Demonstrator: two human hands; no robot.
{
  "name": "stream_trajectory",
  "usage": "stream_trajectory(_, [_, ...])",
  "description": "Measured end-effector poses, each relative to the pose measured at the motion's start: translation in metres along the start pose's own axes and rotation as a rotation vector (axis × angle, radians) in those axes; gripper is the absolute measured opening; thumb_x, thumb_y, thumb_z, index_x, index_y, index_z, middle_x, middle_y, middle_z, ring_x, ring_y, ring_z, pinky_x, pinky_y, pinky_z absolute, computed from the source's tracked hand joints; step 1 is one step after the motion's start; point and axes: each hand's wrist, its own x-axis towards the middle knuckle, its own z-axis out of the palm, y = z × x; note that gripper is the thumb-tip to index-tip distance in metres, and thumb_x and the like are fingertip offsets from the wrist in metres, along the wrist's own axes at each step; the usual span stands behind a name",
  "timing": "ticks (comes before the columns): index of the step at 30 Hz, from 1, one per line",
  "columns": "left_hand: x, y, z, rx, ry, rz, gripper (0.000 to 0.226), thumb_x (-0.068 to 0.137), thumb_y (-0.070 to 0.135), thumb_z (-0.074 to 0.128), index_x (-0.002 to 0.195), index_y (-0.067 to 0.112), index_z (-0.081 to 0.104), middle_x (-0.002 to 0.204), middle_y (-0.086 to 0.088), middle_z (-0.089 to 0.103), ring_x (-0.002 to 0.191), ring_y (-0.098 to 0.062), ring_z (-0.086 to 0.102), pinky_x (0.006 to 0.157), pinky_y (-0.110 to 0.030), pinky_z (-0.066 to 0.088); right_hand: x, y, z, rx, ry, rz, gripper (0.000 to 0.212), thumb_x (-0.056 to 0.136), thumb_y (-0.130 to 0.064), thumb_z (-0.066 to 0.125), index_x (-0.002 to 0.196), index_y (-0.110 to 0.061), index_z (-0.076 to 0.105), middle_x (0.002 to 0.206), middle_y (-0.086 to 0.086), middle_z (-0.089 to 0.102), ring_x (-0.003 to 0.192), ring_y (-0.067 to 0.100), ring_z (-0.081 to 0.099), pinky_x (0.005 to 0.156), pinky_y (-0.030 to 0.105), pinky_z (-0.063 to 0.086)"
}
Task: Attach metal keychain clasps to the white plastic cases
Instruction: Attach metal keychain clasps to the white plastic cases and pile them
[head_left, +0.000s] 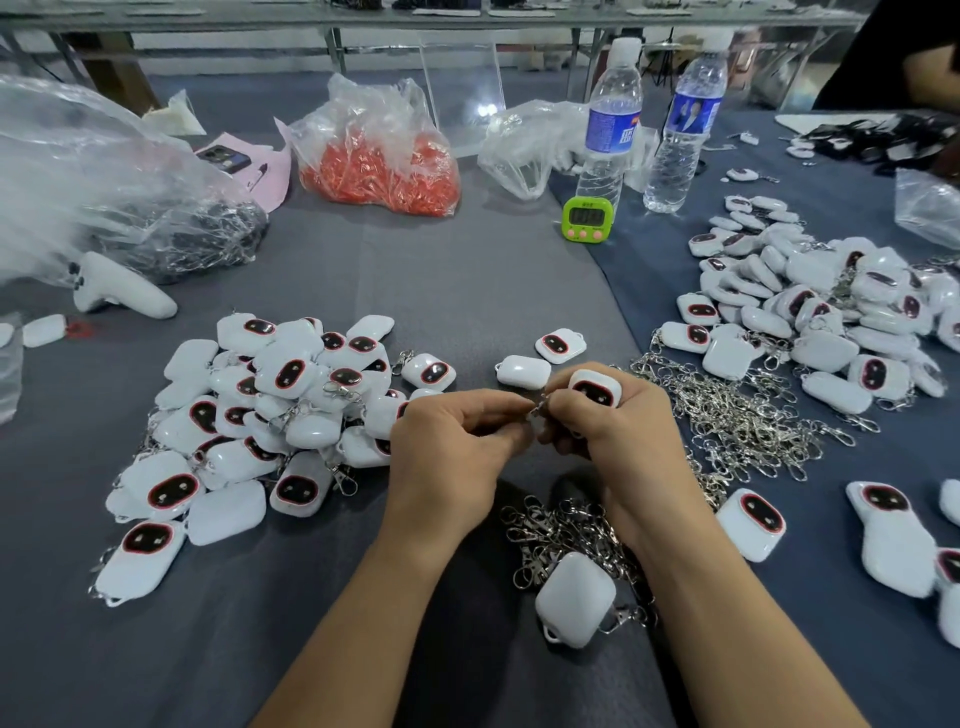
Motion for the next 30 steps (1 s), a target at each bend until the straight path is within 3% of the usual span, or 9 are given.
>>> stream_trajectory(3, [-0.0038,-0.0001,-0.0007,0.326,0.190,0.119,0.010,0.082,0.028,0.081,0.089,0.034,0.081,0.077,0.018,0.075,0.071,-0.002,0.069,0.069,-0.024,0.054,0.0020,0.0016,-0.0029,-0.158,0.019,-0.044,0.026,0.075,0.006,0.064,0.068,-0.017,0.072,0.060,0.006,0.064,0.057,0.020,0.059,0.055,0.033,0.046])
stream_trajectory(4, [-0.0049,0.0011,-0.0003,0.346,0.238,0.129,0.007,0.082,0.032,0.080,0.088,0.034,0.080,0.077,0.017,0.075,0.071,-0.004,0.068,0.069,-0.025,0.053,0.0032,0.0022,-0.0032,-0.259,0.035,-0.071,0.023,0.073,0.002,0.064,0.068,-0.019,0.072,0.059,0.004,0.065,0.057,0.021,0.059,0.057,0.036,0.047])
stream_trajectory(6, [-0.0050,0.0030,0.0005,0.271,0.291,0.118,0.003,0.082,0.033,0.081,0.085,0.032,0.080,0.074,0.021,0.072,0.069,-0.001,0.066,0.065,-0.015,0.048,0.0034,0.0031,-0.0039,-0.438,0.073,-0.123,0.016,0.068,-0.014,0.063,0.068,-0.026,0.072,0.058,-0.001,0.066,0.056,0.018,0.060,0.058,0.035,0.049])
stream_trajectory(8, [-0.0031,0.0031,0.0000,0.181,0.272,0.084,0.004,0.080,0.029,0.083,0.080,0.032,0.080,0.071,0.028,0.070,0.068,0.005,0.066,0.063,-0.008,0.045,0.0013,0.0026,-0.0025,-0.506,0.112,-0.153,0.016,0.065,-0.025,0.060,0.072,-0.033,0.072,0.058,-0.006,0.066,0.053,0.009,0.058,0.055,0.028,0.046])
stream_trajectory(13, [-0.0038,0.0001,-0.0004,0.218,0.176,0.153,0.013,0.079,0.020,0.085,0.084,0.031,0.081,0.074,0.025,0.072,0.064,0.005,0.067,0.063,-0.014,0.051,-0.0013,0.0002,0.0032,-0.410,0.013,-0.131,0.019,0.070,-0.036,0.073,0.087,-0.043,0.077,0.072,-0.020,0.073,0.066,0.000,0.066,0.067,0.027,0.052])
stream_trajectory(18, [-0.0036,-0.0018,0.0021,0.189,0.152,0.144,0.014,0.083,0.018,0.080,0.087,0.031,0.081,0.077,0.028,0.072,0.068,0.008,0.068,0.067,-0.018,0.055,-0.0025,-0.0015,-0.0002,-0.519,0.026,-0.139,0.007,0.071,-0.045,0.073,0.076,-0.041,0.077,0.066,-0.006,0.071,0.066,0.015,0.067,0.065,0.036,0.057])
stream_trajectory(22, [-0.0050,-0.0014,0.0027,0.218,0.173,0.150,0.014,0.081,0.019,0.081,0.083,0.033,0.080,0.077,0.031,0.071,0.067,0.009,0.067,0.066,-0.010,0.051,-0.0028,-0.0034,-0.0045,-0.522,0.009,-0.159,0.006,0.075,-0.030,0.079,0.074,-0.036,0.078,0.062,-0.001,0.070,0.066,0.024,0.067,0.063,0.041,0.057])
stream_trajectory(27, [-0.0039,0.0017,0.0000,0.134,0.157,0.143,0.033,0.078,0.012,0.083,0.071,0.043,0.073,0.073,0.032,0.070,0.068,0.011,0.068,0.067,-0.005,0.049,-0.0036,-0.0001,-0.0054,-0.606,0.003,-0.200,0.016,0.077,-0.023,0.082,0.071,-0.037,0.078,0.069,-0.013,0.074,0.070,0.004,0.070,0.068,0.031,0.059])
stream_trajectory(30, [-0.0037,0.0028,-0.0011,0.104,0.133,0.141,0.032,0.079,0.011,0.081,0.073,0.042,0.074,0.072,0.029,0.071,0.069,0.010,0.069,0.067,-0.004,0.048,-0.0037,0.0006,-0.0053,-0.585,0.017,-0.202,0.016,0.077,-0.022,0.082,0.070,-0.036,0.078,0.067,-0.013,0.073,0.067,0.005,0.069,0.064,0.026,0.056])
